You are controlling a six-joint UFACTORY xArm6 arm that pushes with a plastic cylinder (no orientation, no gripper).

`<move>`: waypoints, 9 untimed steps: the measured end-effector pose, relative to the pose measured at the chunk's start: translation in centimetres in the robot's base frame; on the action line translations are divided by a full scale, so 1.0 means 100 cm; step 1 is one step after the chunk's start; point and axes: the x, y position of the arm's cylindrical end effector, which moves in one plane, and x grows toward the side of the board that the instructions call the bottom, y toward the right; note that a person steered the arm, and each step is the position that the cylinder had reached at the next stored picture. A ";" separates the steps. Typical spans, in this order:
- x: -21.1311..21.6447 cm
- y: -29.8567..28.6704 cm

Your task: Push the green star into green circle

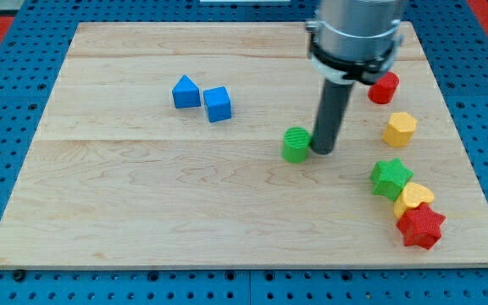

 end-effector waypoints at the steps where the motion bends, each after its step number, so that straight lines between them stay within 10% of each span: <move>1: 0.000 -0.052; 3: 0.000 -0.138; 9: 0.014 0.157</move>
